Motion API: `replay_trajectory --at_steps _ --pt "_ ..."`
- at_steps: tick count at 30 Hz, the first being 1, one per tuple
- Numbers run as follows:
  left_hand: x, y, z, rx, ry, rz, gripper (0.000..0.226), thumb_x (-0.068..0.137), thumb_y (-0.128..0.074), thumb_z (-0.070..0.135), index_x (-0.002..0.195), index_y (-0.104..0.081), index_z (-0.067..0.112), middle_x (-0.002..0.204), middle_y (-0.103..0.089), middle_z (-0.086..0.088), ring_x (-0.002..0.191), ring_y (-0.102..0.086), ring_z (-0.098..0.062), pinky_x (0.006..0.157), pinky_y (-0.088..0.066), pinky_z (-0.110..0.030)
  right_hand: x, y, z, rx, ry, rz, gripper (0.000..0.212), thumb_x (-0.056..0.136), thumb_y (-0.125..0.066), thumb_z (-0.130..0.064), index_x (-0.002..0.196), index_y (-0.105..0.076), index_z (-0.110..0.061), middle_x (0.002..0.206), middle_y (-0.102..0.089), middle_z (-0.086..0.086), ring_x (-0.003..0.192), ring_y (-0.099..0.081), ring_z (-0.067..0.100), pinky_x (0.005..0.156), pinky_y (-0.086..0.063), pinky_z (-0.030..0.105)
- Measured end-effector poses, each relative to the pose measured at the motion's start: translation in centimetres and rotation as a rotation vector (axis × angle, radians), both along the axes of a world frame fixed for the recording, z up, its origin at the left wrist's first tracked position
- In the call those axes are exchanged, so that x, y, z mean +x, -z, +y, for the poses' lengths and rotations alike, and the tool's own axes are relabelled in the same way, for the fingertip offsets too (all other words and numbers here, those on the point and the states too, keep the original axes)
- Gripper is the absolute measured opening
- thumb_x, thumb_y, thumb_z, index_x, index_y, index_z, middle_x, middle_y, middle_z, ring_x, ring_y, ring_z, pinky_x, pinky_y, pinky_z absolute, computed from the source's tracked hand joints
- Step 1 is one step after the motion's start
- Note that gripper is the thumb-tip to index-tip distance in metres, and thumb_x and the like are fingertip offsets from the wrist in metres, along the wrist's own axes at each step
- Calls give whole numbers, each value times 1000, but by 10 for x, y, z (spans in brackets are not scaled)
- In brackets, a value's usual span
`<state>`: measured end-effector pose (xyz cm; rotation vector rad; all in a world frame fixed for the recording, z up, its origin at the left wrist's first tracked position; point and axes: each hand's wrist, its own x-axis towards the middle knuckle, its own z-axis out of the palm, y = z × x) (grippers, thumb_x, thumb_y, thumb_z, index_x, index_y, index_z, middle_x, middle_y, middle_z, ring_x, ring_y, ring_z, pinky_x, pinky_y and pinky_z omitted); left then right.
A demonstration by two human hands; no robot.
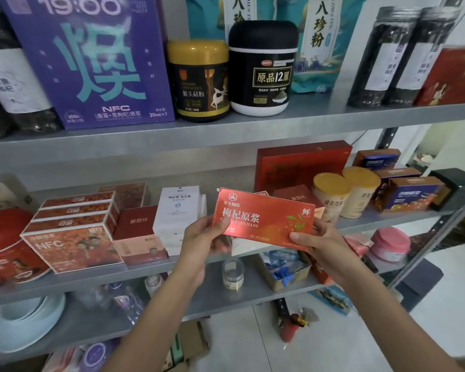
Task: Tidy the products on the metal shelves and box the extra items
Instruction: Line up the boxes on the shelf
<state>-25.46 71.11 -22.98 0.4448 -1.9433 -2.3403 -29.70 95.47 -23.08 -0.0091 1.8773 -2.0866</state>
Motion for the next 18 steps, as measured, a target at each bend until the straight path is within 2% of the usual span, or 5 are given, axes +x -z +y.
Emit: replay_trajectory --at_steps 3,5,10,14,18 --pt "0 7 11 -272 -5 18 33 87 -64 41 114 -64 20 104 -73 5 85 -71 -11 71 -52 -13 9 -3 -1 12 132 52 76 49 -92 -19 118 -59 -16 100 -75 0 92 -72 17 76 -56 27" --pt "1 7 24 -468 -69 83 41 91 -63 37 130 -55 24 125 -61 10 114 -59 -7 87 -46 -11 15 -7 -4 101 219 140 65 53 -91 -16 111 -62 -20 95 -76 -5 86 -73 12 64 -56 19" --pt "14 -11 65 -313 2 216 64 82 -71 45 140 -48 30 138 -49 9 125 -50 -7 99 -48 -23 33 -21 -23 392 383 399 73 65 -87 -33 130 -54 -24 113 -67 -10 102 -66 9 88 -57 38" --pt "17 -28 78 -112 156 211 66 75 -69 46 137 -53 26 128 -63 9 119 -59 -7 95 -51 -21 46 -33 -35 396 396 588 76 61 -75 -59 129 -46 -40 117 -55 -25 107 -57 -1 92 -54 33" --pt "20 -34 76 101 205 196 60 79 -66 41 133 -57 17 121 -69 -2 117 -63 -19 99 -51 -35 49 -35 -37 430 328 809 67 70 -76 -51 126 -41 -48 121 -45 -45 118 -51 -2 96 -49 31"
